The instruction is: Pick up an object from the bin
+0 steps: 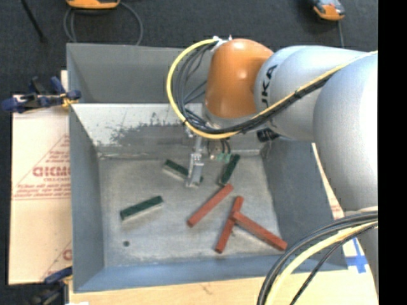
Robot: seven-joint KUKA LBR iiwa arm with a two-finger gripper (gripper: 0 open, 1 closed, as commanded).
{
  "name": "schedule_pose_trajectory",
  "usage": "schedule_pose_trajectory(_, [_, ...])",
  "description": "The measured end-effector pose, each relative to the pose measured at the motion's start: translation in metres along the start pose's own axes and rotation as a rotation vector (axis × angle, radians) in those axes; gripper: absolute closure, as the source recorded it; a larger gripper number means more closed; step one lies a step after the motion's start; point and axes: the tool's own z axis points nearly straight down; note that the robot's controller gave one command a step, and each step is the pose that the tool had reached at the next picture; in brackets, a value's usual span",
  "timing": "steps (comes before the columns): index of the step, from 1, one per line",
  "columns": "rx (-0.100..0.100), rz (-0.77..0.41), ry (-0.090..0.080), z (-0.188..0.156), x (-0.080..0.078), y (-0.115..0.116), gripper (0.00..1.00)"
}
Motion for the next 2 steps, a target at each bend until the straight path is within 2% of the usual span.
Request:
schedule_pose_trajectory(1, [0.000, 0.136, 0.001, 0.0690, 0.0101, -0.0059, 0.00])
schedule_pose_trajectory(2, [0.001, 0.279, 0.000, 0.0675, 0.0006, 0.0020, 1.00])
